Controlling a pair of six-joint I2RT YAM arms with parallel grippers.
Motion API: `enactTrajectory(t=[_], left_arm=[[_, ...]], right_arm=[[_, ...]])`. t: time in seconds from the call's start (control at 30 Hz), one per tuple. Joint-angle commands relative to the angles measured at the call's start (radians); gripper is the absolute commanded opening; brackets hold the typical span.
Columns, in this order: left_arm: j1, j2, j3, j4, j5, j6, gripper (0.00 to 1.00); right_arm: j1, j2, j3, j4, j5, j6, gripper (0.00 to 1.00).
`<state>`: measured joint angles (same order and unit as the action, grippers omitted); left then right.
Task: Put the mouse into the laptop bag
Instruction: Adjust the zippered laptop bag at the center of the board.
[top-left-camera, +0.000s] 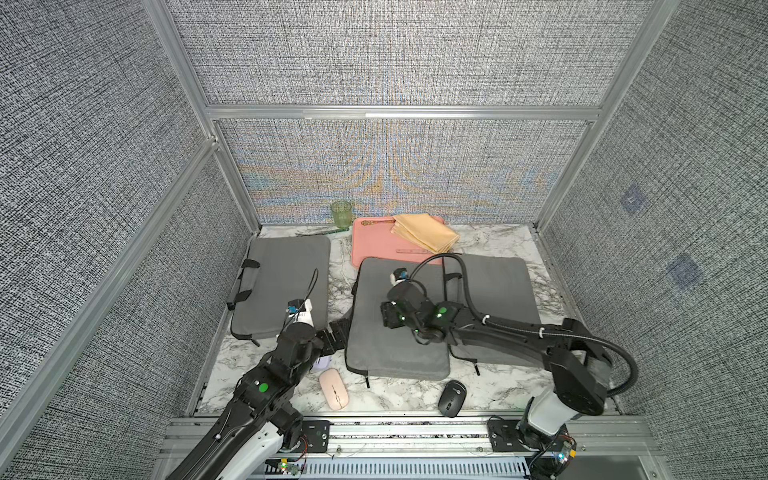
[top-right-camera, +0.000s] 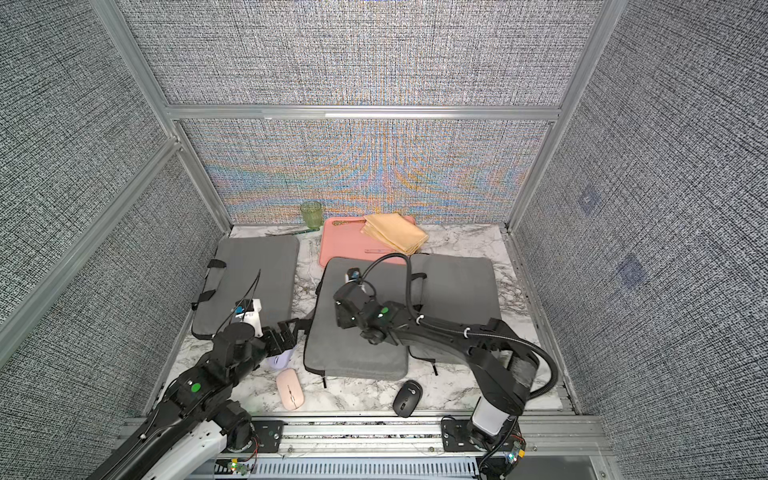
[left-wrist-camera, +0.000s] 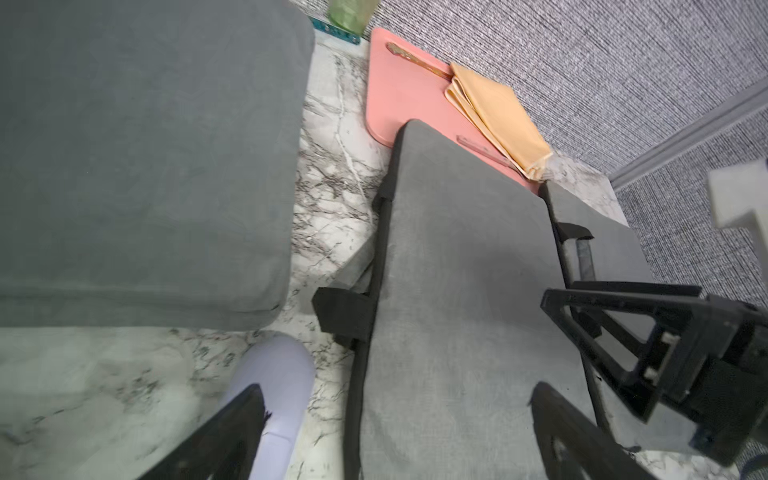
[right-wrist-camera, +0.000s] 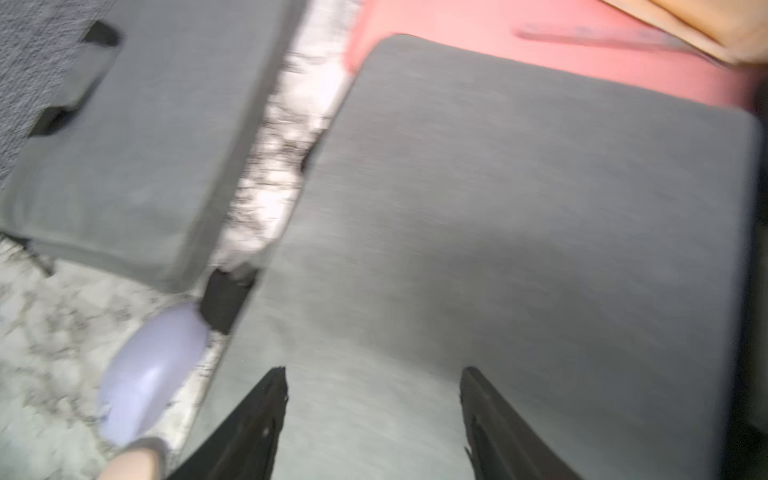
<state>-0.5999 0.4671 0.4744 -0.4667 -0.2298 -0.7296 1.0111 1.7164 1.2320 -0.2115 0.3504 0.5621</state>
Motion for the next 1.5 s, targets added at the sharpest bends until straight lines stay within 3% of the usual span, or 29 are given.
enactTrajectory(t=[0.0,0.13,0.27,0.37,0.47,0.6,0.73,0.9,1.03,1.1,1.23,1.47], left_arm=[[0.018,-0.08,0.01,-0.109,-0.13,-0.002,0.99],[0.122,-0.078,0.03,-0.167,-0.125,0.005,0.99],[0.309,-0.008,0.047,-0.137,0.045,0.022,0.99],[0.396,0.014,0.074,-0.134,0.112,0.03,0.99],[0.434,0.06,0.097,-0.119,0.153,0.048,0.99],[0.451,0.124,0.119,-0.09,0.197,0.062,0.99],[0.457,0.135,0.12,-0.067,0.178,0.062,0.99],[0.461,0.146,0.137,-0.068,0.188,0.072,0.99],[0.462,0.142,0.15,-0.073,0.205,0.076,0.99],[0.46,0.148,0.153,-0.071,0.212,0.078,0.99],[0.462,0.156,0.149,-0.06,0.249,0.078,0.99],[0.461,0.129,0.059,0.043,0.402,0.053,0.99]], right_arm=[[0.065,0.118,0.118,-0.04,0.125,-0.101,0.7],[0.114,0.297,0.297,-0.045,0.142,-0.237,0.74],[0.121,0.439,0.44,-0.08,0.129,-0.307,0.76],[0.12,0.501,0.518,-0.118,0.104,-0.34,0.76],[0.125,0.543,0.555,-0.117,0.057,-0.374,0.76],[0.126,0.613,0.639,-0.194,0.089,-0.373,0.76],[0.124,0.672,0.701,-0.232,0.091,-0.38,0.75],[0.123,0.707,0.744,-0.26,0.104,-0.383,0.53],[0.115,0.676,0.727,-0.243,0.146,-0.351,0.14],[0.109,0.636,0.69,-0.212,0.149,-0.335,0.01],[0.101,0.526,0.585,-0.147,0.175,-0.281,0.0],[0.047,0.235,0.199,0.02,0.206,-0.095,0.0]])
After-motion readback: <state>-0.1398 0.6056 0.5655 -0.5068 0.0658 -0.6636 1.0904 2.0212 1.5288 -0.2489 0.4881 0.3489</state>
